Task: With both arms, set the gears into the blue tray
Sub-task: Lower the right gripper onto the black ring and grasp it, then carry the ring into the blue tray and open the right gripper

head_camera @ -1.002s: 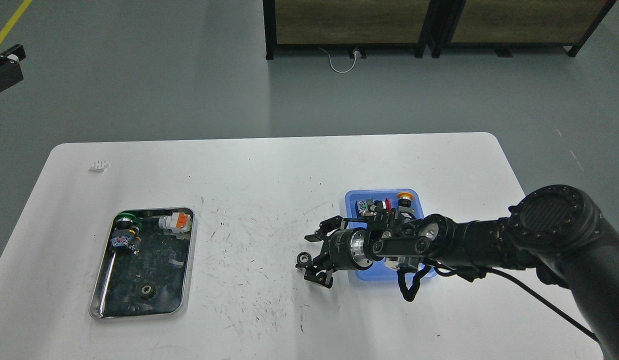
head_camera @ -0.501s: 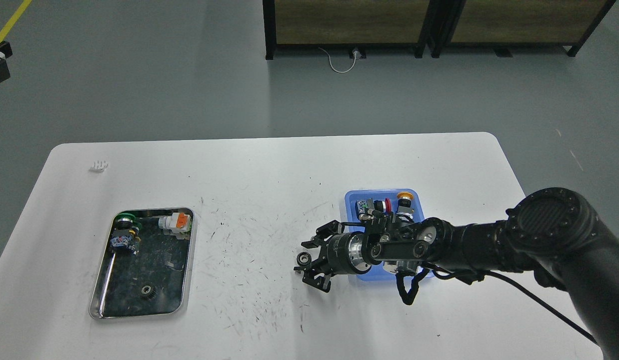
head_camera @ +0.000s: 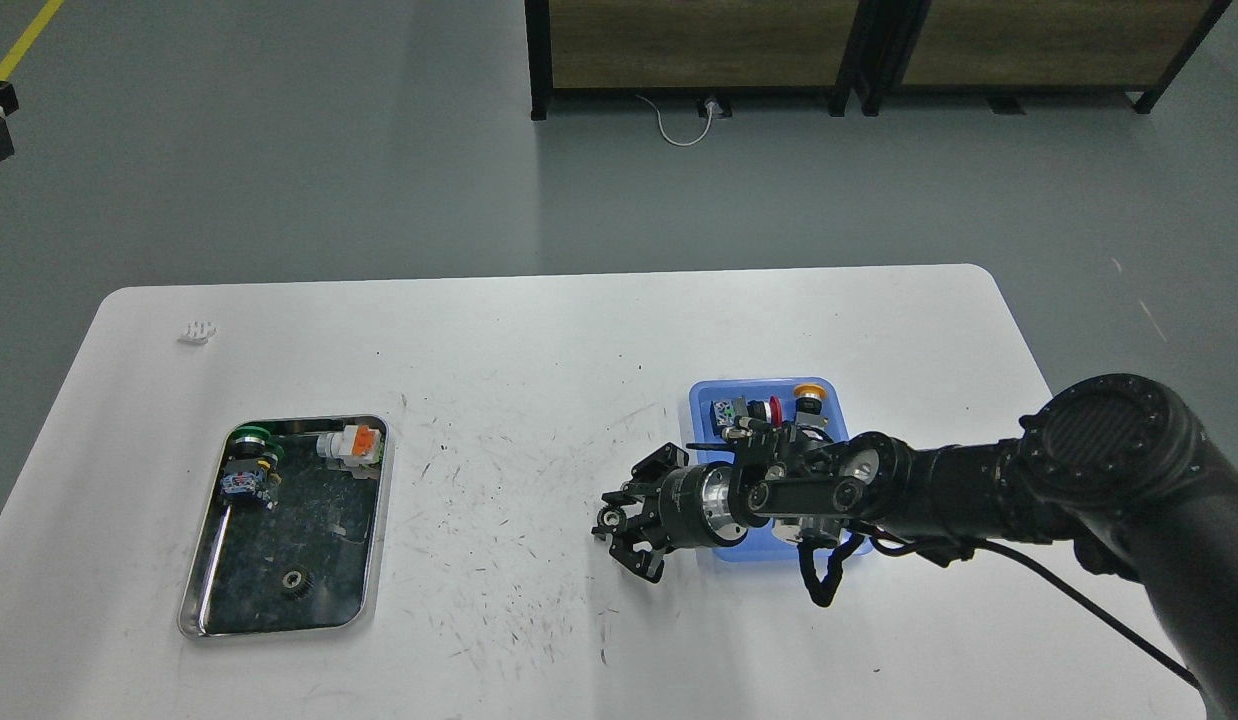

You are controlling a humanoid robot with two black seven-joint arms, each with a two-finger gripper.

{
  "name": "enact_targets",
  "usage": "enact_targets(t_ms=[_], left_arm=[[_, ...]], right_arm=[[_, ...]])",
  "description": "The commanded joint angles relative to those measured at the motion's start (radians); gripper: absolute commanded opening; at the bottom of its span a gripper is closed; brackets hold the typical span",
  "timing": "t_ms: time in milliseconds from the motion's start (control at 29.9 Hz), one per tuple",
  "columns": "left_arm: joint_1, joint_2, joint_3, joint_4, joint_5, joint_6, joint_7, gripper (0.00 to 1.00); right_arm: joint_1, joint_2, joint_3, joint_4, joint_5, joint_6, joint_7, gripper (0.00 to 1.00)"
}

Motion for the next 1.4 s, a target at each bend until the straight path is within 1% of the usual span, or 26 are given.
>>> enact_targets(t_ms=[0, 100, 301, 501, 735, 902, 1169, 1236, 1270, 1303, 1370], left_arm=[[0.0, 0.0, 0.0, 0.0, 0.0, 0.0, 0.0, 0.99], [0.0, 0.0, 0.001, 0.0, 0.0, 0.0, 0.0, 0.99], [0.0, -0.01, 0.008, 0.0, 0.002, 0.0, 0.0, 0.99], [-0.001, -0.024, 0.018, -0.001, 0.005, -0.002, 0.003, 0.99], [0.0, -0.026, 0.023, -0.001, 0.006, -0.003, 0.003, 0.99], [0.0, -0.026, 0.024, -0.001, 0.006, -0.005, 0.003, 0.99], [0.002, -0.026, 0.024, 0.0, 0.008, -0.009, 0.002, 0.99], [0.002, -0.026, 0.024, 0.0, 0.008, -0.009, 0.002, 0.99], [0.002, -0.026, 0.024, 0.0, 0.008, -0.011, 0.002, 0.99], [0.002, -0.026, 0.024, 0.0, 0.008, -0.011, 0.002, 0.99], [0.003, -0.026, 0.024, 0.0, 0.006, -0.011, 0.002, 0.99]], right_arm=[[0.003, -0.017, 0.031, 0.002, 0.002, 0.002, 0.0, 0.2], [0.017, -0.063, 0.092, 0.005, 0.005, 0.005, 0.0, 0.2], [0.058, -0.166, 0.146, 0.042, 0.008, 0.013, 0.004, 0.2], [0.064, -0.304, 0.146, 0.12, 0.002, 0.02, 0.004, 0.21], [0.052, -0.425, 0.145, 0.204, -0.023, 0.048, 0.003, 0.21], [0.022, -0.477, 0.139, 0.212, -0.033, 0.08, 0.001, 0.22], [-0.083, -0.514, 0.14, 0.206, -0.101, 0.079, 0.001, 0.23], [-0.093, -0.517, 0.142, 0.204, -0.103, 0.079, 0.001, 0.25], [-0.097, -0.517, 0.145, 0.204, -0.104, 0.077, 0.001, 0.28], [-0.098, -0.517, 0.146, 0.203, -0.104, 0.074, 0.001, 0.34], [-0.098, -0.517, 0.149, 0.203, -0.103, 0.071, 0.003, 0.49]])
